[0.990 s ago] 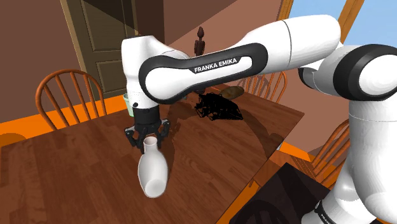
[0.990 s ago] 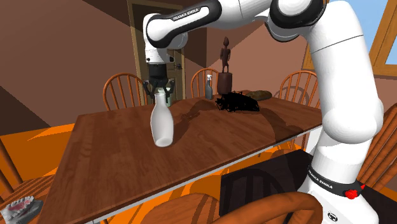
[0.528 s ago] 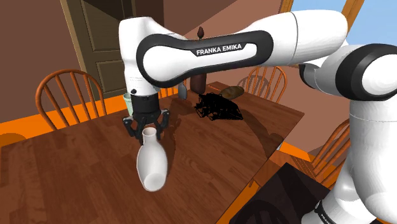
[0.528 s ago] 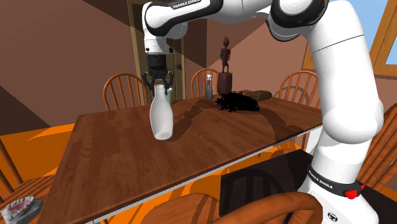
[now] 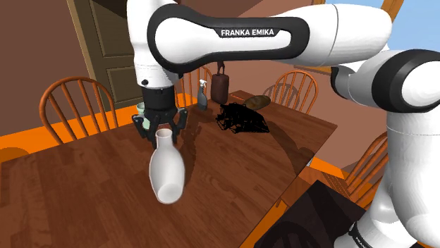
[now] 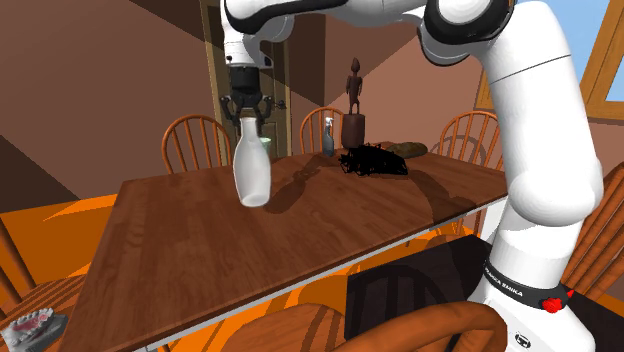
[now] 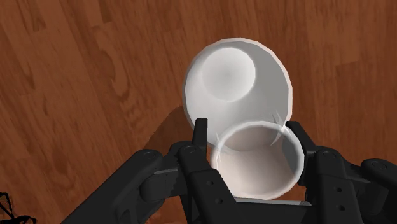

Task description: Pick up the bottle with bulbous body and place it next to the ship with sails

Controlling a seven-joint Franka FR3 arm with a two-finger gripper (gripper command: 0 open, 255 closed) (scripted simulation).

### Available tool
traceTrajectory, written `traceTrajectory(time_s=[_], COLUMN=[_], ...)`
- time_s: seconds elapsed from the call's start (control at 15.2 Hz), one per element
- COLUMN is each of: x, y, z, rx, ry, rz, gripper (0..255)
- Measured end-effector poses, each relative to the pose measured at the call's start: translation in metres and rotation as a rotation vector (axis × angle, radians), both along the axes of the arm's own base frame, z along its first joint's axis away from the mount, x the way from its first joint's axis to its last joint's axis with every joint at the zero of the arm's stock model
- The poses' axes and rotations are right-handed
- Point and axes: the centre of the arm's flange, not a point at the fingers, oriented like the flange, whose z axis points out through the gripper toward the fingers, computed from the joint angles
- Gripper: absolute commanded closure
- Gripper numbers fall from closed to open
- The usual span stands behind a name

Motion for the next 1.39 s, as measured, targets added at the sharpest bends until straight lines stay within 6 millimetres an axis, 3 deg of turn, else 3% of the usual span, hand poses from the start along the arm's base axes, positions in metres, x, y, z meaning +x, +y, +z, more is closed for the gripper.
traceTrajectory(time_s=[1.39], x=[0.000], y=[-0.001], z=[0.108], rx=[0.001], ry=[-0.001], rz=[0.001], gripper=[255])
